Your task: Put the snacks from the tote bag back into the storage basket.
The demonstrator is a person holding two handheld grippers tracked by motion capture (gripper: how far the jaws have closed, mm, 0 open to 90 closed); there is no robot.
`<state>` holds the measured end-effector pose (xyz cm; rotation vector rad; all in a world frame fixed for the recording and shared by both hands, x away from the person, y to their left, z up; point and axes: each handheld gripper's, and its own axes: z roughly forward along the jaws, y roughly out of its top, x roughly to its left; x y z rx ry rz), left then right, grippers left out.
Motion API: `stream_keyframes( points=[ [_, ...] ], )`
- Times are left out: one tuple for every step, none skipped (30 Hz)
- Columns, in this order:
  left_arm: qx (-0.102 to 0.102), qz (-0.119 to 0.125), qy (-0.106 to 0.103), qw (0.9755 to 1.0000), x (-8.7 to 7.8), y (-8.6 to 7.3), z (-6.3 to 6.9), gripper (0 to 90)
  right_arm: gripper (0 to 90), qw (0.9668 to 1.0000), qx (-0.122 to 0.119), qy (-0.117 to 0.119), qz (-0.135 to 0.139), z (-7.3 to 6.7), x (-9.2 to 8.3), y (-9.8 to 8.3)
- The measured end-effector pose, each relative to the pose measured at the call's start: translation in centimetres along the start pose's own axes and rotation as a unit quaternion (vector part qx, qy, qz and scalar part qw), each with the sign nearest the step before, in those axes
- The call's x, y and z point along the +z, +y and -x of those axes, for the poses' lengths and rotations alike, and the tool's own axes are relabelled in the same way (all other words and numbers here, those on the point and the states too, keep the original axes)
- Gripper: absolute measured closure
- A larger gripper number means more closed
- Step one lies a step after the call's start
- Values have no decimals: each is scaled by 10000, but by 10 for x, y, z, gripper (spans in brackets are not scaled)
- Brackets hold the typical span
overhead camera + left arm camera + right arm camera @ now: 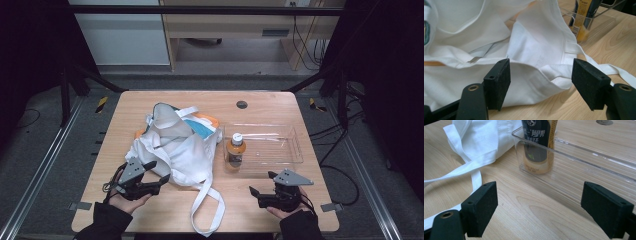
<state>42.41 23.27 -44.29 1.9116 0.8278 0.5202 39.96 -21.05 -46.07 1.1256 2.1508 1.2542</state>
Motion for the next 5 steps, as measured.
stream_keyframes(
  points=[
    [-32, -1, 26, 10000, -2, -2, -2, 311, 142, 10000, 0, -2, 0, 0, 0, 0],
    [-50, -8, 36, 10000, -3, -4, -3, 311, 142, 10000, -1, -4, -10, 0, 0, 0],
    [-61, -1, 44, 10000, -4, -5, -4, 311, 142, 10000, 7, -7, -9, 0, 0, 0],
    [-68, 4, 62, 10000, -6, -6, -5, 311, 142, 10000, 9, -7, -16, 0, 0, 0],
    [-69, 10, 80, 9999, -7, -7, -5, 310, 142, 10000, 14, -8, -21, 0, 1, 0]
  ],
)
